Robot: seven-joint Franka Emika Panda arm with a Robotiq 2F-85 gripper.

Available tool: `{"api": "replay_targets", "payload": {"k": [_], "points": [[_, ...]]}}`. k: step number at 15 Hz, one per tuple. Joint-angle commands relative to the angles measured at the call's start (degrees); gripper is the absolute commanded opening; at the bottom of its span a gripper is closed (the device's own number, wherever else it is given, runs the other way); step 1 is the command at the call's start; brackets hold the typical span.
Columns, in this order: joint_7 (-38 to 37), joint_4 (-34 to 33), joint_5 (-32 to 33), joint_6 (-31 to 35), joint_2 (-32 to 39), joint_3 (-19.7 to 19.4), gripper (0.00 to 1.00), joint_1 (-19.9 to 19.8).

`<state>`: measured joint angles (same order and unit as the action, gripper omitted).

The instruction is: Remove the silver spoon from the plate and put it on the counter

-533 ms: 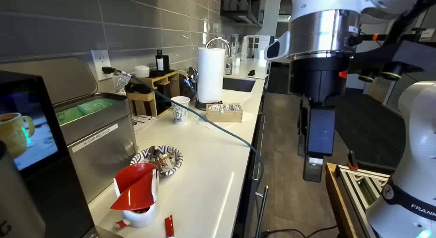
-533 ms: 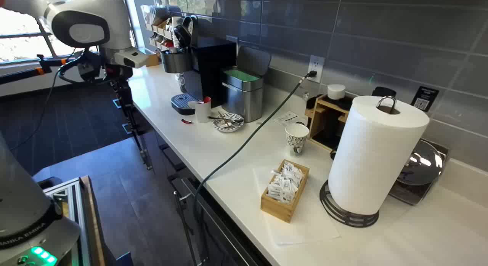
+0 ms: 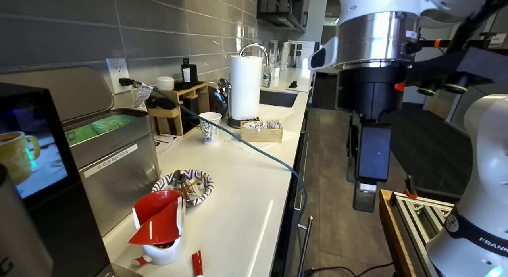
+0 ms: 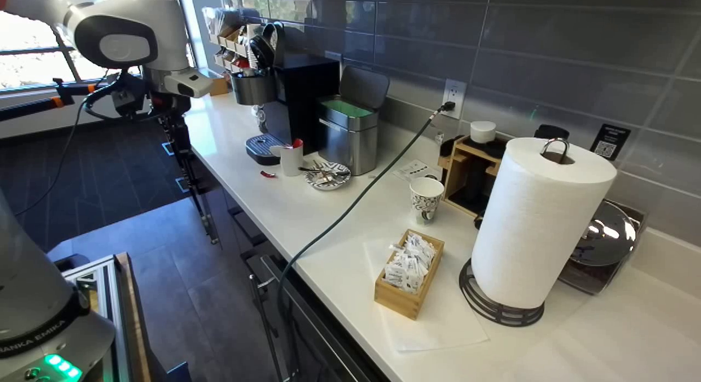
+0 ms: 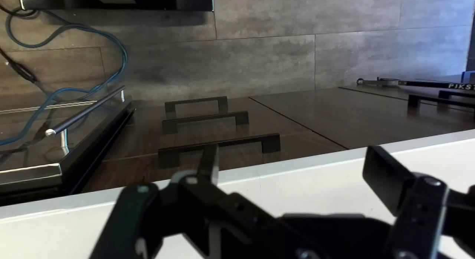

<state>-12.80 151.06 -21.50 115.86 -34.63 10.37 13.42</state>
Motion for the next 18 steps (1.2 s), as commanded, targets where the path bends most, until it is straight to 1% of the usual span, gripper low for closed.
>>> {"api": "replay_targets", "payload": {"k": [1, 8, 9, 10, 12, 15, 18], "points": [[0.2, -0.1, -0.2, -0.2, 0.0, 0.4, 1.00, -0.5], [0.2, -0.1, -0.2, -0.2, 0.0, 0.4, 1.00, -0.5], [-1.6, -1.6, -2.1, 2.3, 2.2, 0.2, 1.00, -1.0], [-4.0, -2.8, -2.7, 4.2, 3.8, 0.5, 1.00, -2.0], [-6.1, -5.8, -4.1, 9.5, 7.6, -0.1, 1.00, -3.5], [-12.0, -9.8, -2.3, 18.4, 12.8, 0.8, 1.00, -6.7], [-20.9, -14.4, 2.7, 28.6, 19.6, 3.5, 1.00, -10.1]]}}
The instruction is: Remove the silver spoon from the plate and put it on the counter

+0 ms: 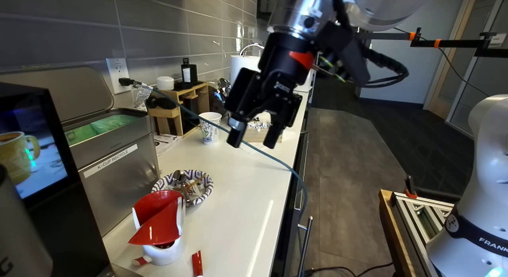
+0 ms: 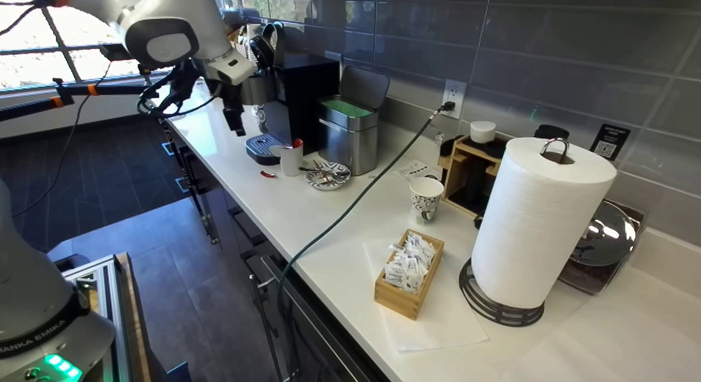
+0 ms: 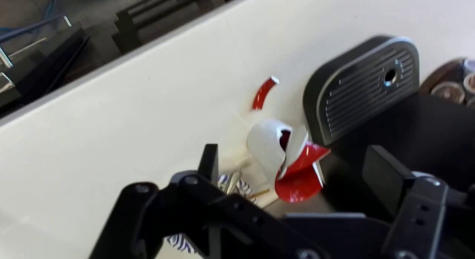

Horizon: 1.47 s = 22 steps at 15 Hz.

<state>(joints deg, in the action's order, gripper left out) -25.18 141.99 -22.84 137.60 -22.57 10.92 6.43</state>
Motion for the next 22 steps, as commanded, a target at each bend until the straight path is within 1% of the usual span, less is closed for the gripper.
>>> {"api": "replay_targets", "payload": {"k": [1, 2, 3, 4, 5, 7, 10, 11, 12, 13, 18, 22], "points": [[-12.4, -6.5, 7.0, 10.0, 9.7, 4.1, 1.00, -4.5], [-16.7, -7.6, 11.2, 12.7, 12.1, 5.3, 1.00, -6.2], [-20.1, -9.3, 14.2, 11.5, 14.6, 5.1, 1.00, -6.8], [-20.8, -10.7, 14.7, 9.9, 15.9, 4.2, 1.00, -5.8], [-16.6, -6.9, 12.1, 10.8, 11.3, 2.3, 1.00, -3.7], [-18.6, -9.1, 13.5, 10.8, 14.7, 2.0, 1.00, -3.7], [-18.9, -10.2, 13.6, 10.8, 15.9, 1.8, 1.00, -3.6], [-16.0, -11.8, 10.4, 11.2, 18.6, 1.0, 1.00, -3.0], [-16.8, -13.3, 10.1, 12.5, 22.0, 0.5, 1.00, -3.1], [-16.5, -14.1, 9.5, 12.9, 23.9, 0.0, 1.00, -2.9], [-19.0, -18.7, 11.7, 15.2, 32.1, -3.1, 1.00, -2.2], [-19.0, -22.4, 10.9, 14.8, 37.2, -5.4, 1.00, -1.1]]}}
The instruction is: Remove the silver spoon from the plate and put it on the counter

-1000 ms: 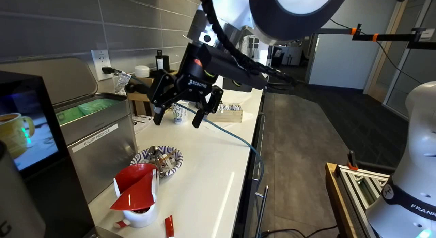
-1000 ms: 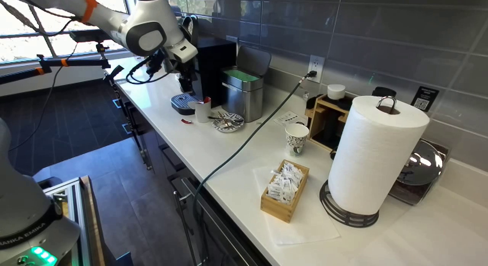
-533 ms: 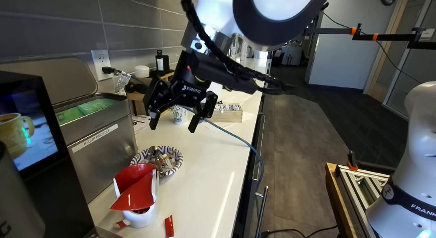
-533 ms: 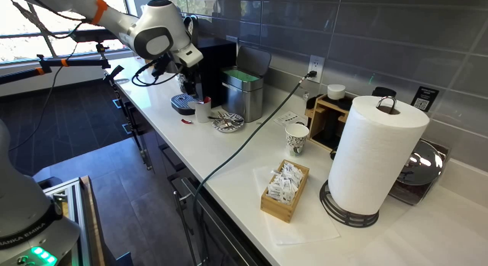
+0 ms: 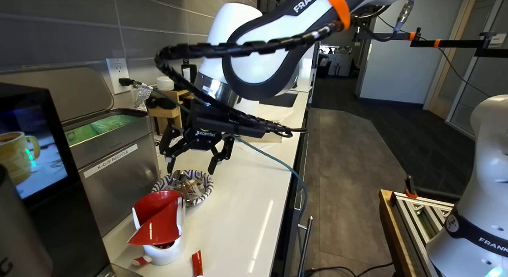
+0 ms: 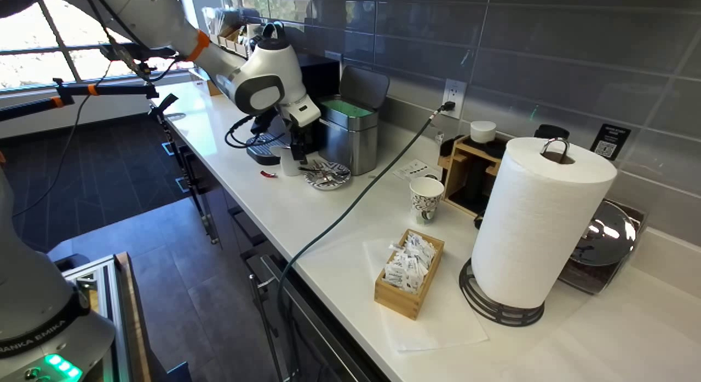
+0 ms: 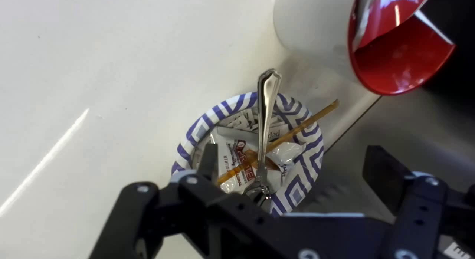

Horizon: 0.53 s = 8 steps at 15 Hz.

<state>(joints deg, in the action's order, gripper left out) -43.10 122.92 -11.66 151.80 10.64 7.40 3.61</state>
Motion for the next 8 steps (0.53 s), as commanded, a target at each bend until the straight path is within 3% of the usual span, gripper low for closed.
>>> {"api": "replay_targets", "payload": {"k": [1, 5, 6, 8], "points": [[-0.7, -4.0, -1.1, 0.5, 5.0, -2.0, 1.00, 1.8], [-0.5, -6.5, -2.9, 0.7, 8.1, -2.6, 0.99, 2.3], [-0.6, -7.0, -3.2, 0.9, 8.9, -2.9, 0.90, 2.4], [-0.9, -7.6, -4.1, 0.8, 9.7, -3.2, 0.95, 2.5]]}}
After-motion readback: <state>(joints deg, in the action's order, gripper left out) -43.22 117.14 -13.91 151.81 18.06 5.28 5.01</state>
